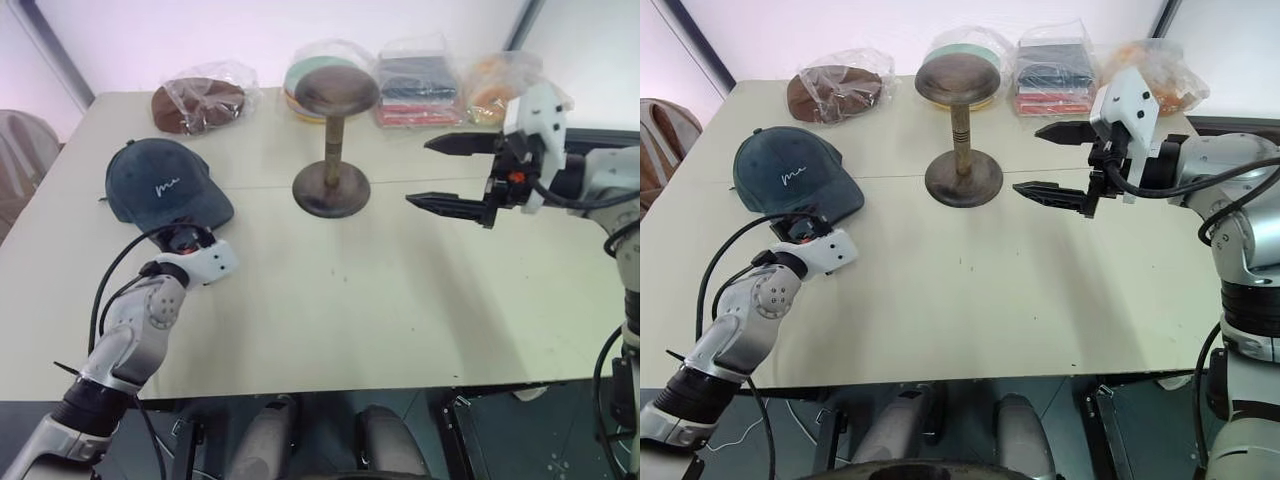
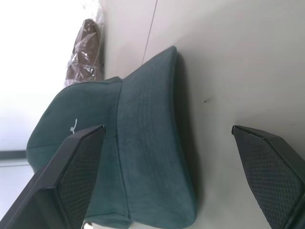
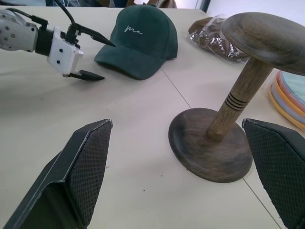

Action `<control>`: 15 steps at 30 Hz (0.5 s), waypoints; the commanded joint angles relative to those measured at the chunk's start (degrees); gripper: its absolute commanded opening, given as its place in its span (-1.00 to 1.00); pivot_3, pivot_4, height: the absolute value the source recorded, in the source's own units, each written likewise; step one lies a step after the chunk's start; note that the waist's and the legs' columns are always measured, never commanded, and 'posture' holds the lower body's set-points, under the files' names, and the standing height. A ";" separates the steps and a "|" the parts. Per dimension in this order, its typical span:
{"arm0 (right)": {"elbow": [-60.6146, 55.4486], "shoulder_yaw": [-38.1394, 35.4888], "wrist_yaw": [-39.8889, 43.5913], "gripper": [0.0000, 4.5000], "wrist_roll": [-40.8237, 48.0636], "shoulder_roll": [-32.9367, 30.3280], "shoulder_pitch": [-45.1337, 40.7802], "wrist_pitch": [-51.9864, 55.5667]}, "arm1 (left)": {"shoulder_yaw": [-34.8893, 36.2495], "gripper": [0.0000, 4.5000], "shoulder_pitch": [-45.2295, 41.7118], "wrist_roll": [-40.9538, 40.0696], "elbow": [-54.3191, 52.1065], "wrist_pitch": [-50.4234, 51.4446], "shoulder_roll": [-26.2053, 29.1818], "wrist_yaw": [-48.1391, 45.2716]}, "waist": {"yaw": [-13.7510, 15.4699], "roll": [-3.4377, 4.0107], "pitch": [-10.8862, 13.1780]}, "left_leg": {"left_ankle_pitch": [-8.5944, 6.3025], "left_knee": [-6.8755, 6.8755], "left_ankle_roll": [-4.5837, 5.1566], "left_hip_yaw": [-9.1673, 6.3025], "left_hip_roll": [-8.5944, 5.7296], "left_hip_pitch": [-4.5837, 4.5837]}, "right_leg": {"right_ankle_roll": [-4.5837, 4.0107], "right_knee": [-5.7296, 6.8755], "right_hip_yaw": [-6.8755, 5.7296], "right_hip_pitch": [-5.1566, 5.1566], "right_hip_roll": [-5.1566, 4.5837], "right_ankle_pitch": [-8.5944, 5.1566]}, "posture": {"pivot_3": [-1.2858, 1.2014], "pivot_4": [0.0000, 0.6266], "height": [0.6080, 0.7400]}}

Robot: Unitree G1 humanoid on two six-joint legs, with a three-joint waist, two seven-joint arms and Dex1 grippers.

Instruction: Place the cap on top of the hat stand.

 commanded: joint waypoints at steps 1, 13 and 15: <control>-1.37 -2.09 -0.22 1.00 0.64 -0.91 -0.63 -0.47 | 2.66 0.99 1.19 2.20 2.81 1.68 0.42 1.81 | -0.07 0.01 -0.01 | 0.00 0.00 0.00 0.00 0.00 0.01 | 0.00 0.00 0.00 0.00 0.00 0.00 | 0.03 -0.52 1.00; -0.43 -1.84 0.23 1.00 0.48 -1.37 -1.28 -0.53 | 6.61 0.99 3.02 2.09 5.80 2.16 0.63 4.46 | -0.08 0.02 -0.01 | 0.00 -0.01 0.00 0.00 0.00 0.01 | 0.00 0.01 0.02 -0.01 0.01 0.00 | 0.03 -0.52 1.00; -0.38 -1.79 0.20 1.00 0.49 -1.38 -1.33 -0.55 | 6.61 0.99 2.99 1.84 6.75 1.48 0.30 5.00 | -0.06 0.02 -0.01 | 0.00 -0.01 0.00 0.00 0.00 0.01 | 0.00 0.01 0.02 -0.01 0.00 0.00 | 0.03 -0.52 1.00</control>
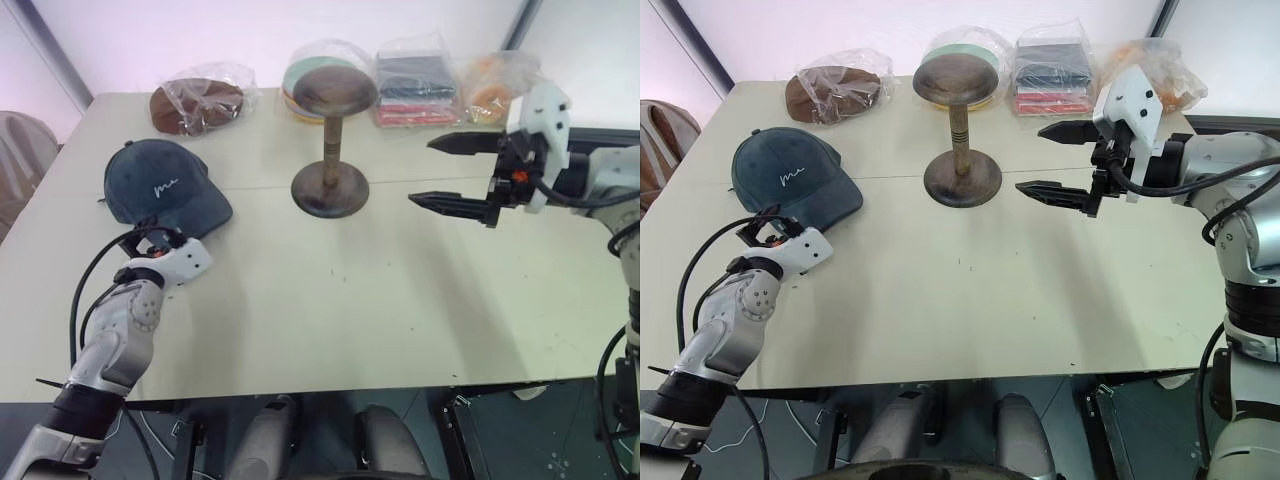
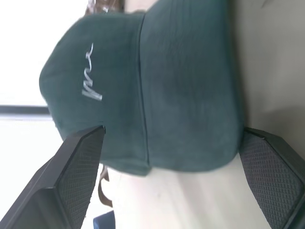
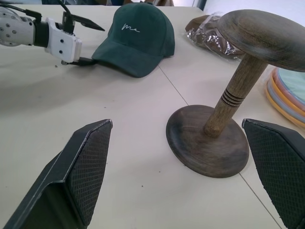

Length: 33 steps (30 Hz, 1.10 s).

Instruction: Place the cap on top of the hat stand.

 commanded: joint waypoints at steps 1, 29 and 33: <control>-0.54 -1.77 0.09 1.00 0.49 -0.85 -1.33 -0.55 | 1.53 0.99 0.80 0.54 3.10 -0.26 0.16 0.96 | 0.01 0.01 -0.01 | 0.00 0.00 0.00 0.00 0.00 0.00 | 0.00 0.00 0.00 0.00 0.00 0.00 | 0.03 -0.52 1.00; -2.16 -3.32 -1.21 1.00 1.24 -1.82 0.70 0.28 | 1.07 0.76 -1.46 -4.08 10.71 -11.32 -4.77 0.12 | 1.49 0.56 -0.34 | 0.00 0.13 0.00 -0.02 -0.04 0.08 | 0.01 0.01 -0.05 0.16 -0.05 0.01 | 0.03 -0.52 1.00; -2.47 -3.40 -1.46 1.00 1.42 -1.84 0.80 0.47 | 1.43 0.02 -1.41 -3.90 11.16 -12.26 -4.73 0.81 | 1.41 0.56 -0.34 | 0.00 0.13 0.00 -0.02 -0.04 0.07 | 0.01 0.01 -0.05 0.14 -0.05 0.01 | 0.03 -0.52 1.00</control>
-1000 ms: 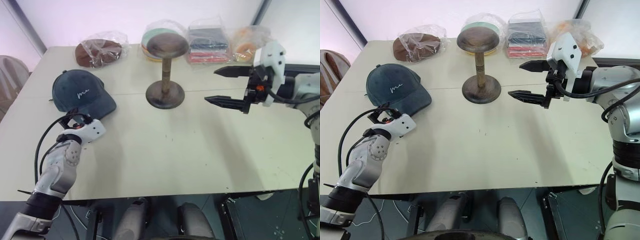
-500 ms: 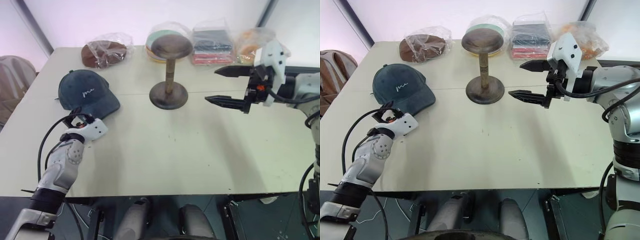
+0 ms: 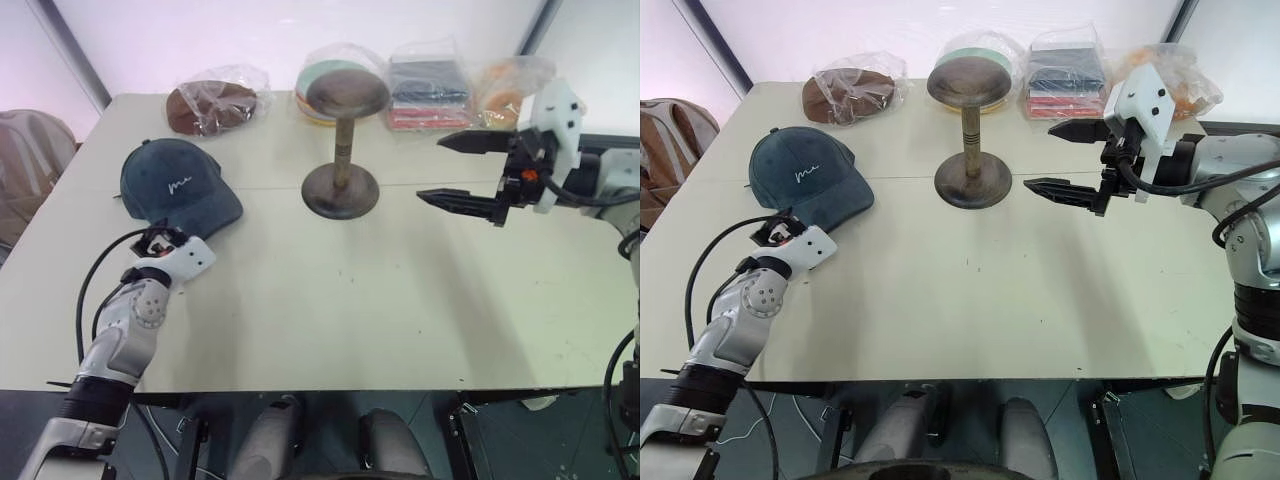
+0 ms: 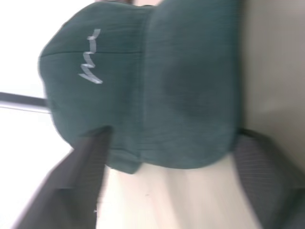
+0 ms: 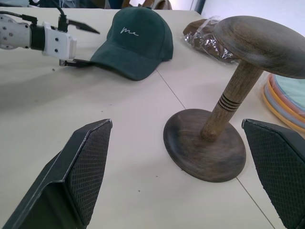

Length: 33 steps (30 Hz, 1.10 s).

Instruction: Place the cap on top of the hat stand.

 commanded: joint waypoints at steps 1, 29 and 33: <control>-2.19 -1.80 -0.39 1.00 0.85 -0.74 -0.45 -0.04 | -0.65 -0.26 1.04 -0.10 1.21 -0.91 -0.17 -0.55 | -0.02 0.03 -0.02 | 0.00 0.00 0.00 0.00 0.00 0.00 | 0.00 0.00 0.00 0.00 0.00 0.00 | 0.03 -0.52 1.00; -2.14 -1.60 -0.51 1.00 0.85 -1.12 -1.00 0.15 | 5.00 -0.95 -3.11 -0.30 -2.92 -12.02 -0.67 12.16 | 0.04 0.06 -0.04 | 0.00 0.02 0.00 -0.02 -0.01 -0.07 | 0.01 0.00 -0.03 -0.04 0.00 0.00 | 0.03 -0.52 1.00; -1.98 -1.34 -0.44 1.00 0.74 -1.08 -1.37 0.10 | 5.17 -0.95 -4.59 0.08 -6.84 -12.71 -1.45 12.72 | 0.08 0.03 -0.02 | 0.00 0.03 0.00 -0.03 -0.01 -0.09 | 0.01 0.00 -0.04 -0.04 0.01 0.00 | 0.03 -0.52 1.00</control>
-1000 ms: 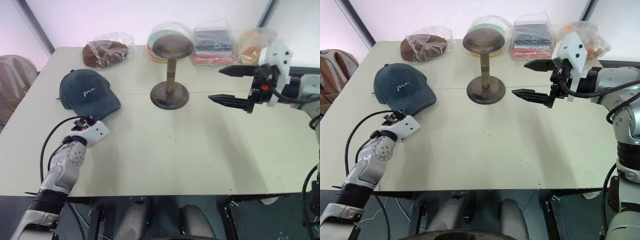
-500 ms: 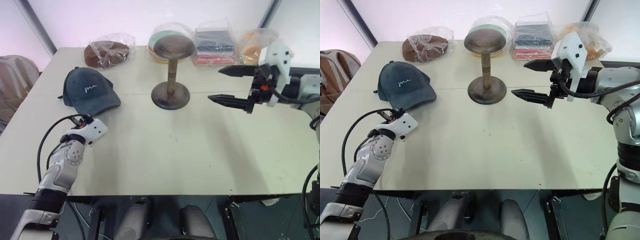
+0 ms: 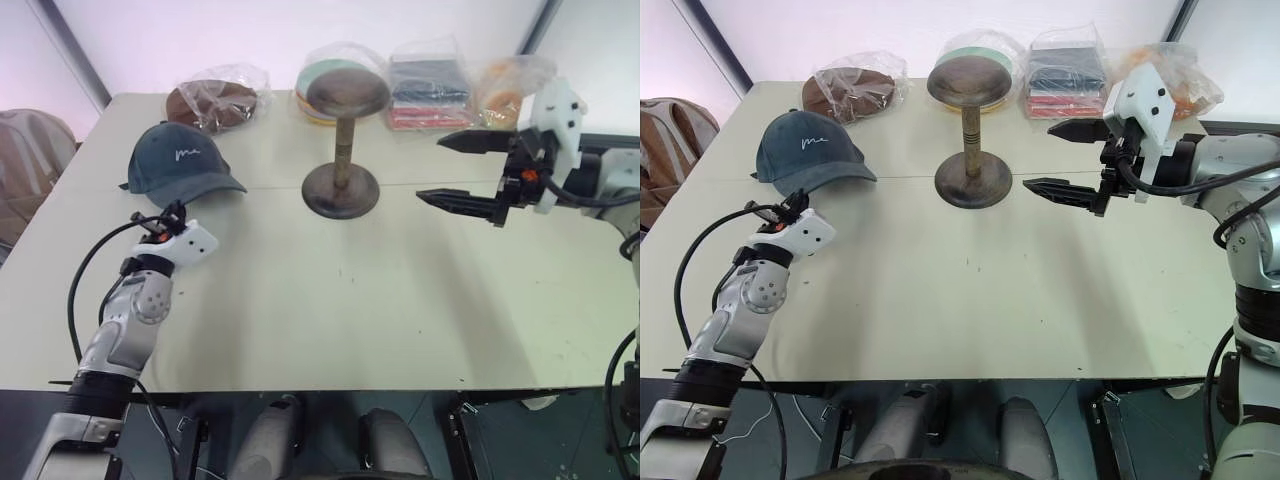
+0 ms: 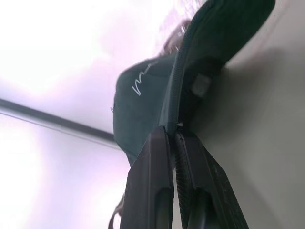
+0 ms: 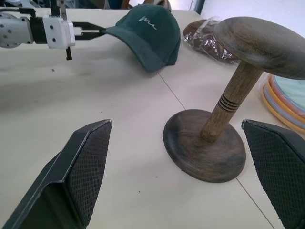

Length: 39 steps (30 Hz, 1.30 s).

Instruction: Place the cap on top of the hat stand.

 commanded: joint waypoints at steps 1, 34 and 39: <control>-1.14 -1.14 0.07 1.00 0.31 -0.84 -1.53 -0.54 | 2.05 -0.95 -2.73 0.43 -5.52 -1.41 -0.23 1.64 | 0.02 -0.01 0.00 | 0.00 0.00 0.00 0.00 0.00 0.00 | 0.00 0.00 0.00 0.00 0.00 0.00 | 0.03 -0.52 1.00; 0.45 -2.70 -2.06 1.00 -0.84 -1.09 -2.07 -1.87 | -2.95 -0.95 -27.67 2.76 -6.42 -14.06 -8.45 3.69 | -0.02 -0.29 0.17 | 0.01 0.15 0.01 -0.01 -0.02 -0.07 | 0.04 0.01 -0.13 0.03 0.08 0.02 | 0.03 -0.52 1.00; 0.43 -3.42 -2.17 1.00 -0.92 -1.63 -1.31 -1.86 | -4.97 -0.95 -27.92 1.39 -4.97 -17.76 -11.39 2.88 | -0.01 -0.29 0.17 | 0.01 0.17 0.01 -0.01 -0.02 -0.07 | 0.05 0.01 -0.13 0.04 0.08 0.02 | 0.03 -0.52 1.00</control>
